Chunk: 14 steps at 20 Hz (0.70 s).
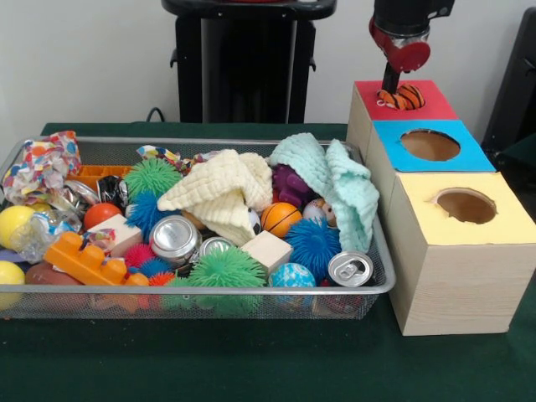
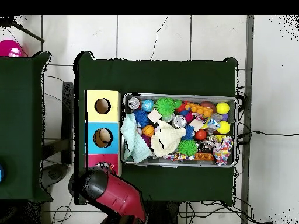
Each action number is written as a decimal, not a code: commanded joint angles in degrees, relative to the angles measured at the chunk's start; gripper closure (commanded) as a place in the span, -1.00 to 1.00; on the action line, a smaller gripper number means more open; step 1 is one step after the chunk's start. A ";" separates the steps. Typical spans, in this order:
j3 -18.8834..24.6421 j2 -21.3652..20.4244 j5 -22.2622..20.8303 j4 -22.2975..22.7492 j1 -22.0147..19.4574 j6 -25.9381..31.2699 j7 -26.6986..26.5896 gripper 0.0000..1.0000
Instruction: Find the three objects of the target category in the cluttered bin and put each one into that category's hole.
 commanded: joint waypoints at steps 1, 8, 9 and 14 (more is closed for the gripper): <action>8.60 9.48 2.72 2.03 -1.88 -15.97 12.27 1.00; 11.11 12.37 3.42 1.03 -2.58 -21.09 14.77 1.00; 9.98 12.85 3.88 0.13 -1.48 -19.50 15.21 1.00; 2.74 11.87 3.27 -4.08 3.30 -8.43 16.31 1.00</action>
